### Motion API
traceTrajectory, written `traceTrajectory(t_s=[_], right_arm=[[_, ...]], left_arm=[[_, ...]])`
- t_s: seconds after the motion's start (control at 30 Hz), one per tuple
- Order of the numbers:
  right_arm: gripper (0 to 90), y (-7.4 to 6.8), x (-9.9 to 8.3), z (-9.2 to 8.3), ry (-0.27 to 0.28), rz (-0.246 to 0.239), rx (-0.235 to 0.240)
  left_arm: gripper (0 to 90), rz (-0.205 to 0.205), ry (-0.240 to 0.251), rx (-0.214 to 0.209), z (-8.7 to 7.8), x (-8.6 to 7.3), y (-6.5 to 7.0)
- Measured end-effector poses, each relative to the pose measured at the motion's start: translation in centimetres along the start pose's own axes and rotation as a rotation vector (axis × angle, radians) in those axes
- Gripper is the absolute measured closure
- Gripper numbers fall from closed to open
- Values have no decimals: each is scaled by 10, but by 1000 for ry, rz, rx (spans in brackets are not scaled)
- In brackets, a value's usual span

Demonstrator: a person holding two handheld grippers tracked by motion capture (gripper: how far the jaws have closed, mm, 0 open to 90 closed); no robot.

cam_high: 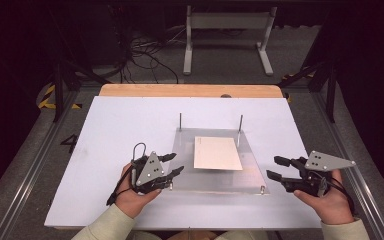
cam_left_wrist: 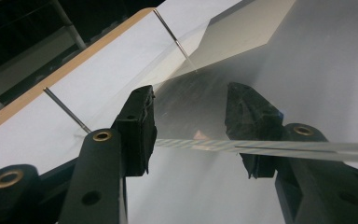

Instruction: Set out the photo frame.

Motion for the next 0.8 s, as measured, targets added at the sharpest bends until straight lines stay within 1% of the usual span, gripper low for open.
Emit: traceTrajectory(t_s=[0.1, 0.2, 0.23, 0.33, 0.47, 0.57, 0.63, 0.73, 0.77, 0.8], right_arm=[[400, -3, -10, 6, -20, -17, 22], [358, -9, -14, 12, -22, -33, 51], [330, -12, -14, 14, -17, -43, 62], [258, -15, -13, 20, -2, -81, 74], [205, -20, -11, 27, 23, -119, 100], [184, -25, -9, 33, 42, -145, 123], [179, -28, -7, 39, 63, -171, 141], [179, -30, -5, 46, 82, -187, 160], [181, -31, -4, 49, 87, -193, 165], [201, -31, -4, 52, 98, -203, 170]], left_arm=[[518, -1, 1, -1, 0, 0, 0], [517, -4, 1, -1, 0, 0, 0], [516, -5, 2, -2, 0, 0, 0], [513, -10, 2, -3, 0, 0, 0], [512, -13, 2, -4, 0, 0, 0], [511, -14, 2, -3, 0, 0, 0], [511, -15, 4, -4, 0, 0, 0], [511, -18, 5, -5, 0, 0, 0], [511, -14, 2, -4, 0, 0, 0], [511, -13, 2, -4, 0, 0, 0]])
Point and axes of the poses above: each handheld gripper's, and its own axes: z roughly forward along the jaws, x roughly out of its top, y roughly to its right, the point moved 8 cm from there along z, roughly forward along the jaws, and after that the axes turned 12 degrees about y, right-handed, at the moved point
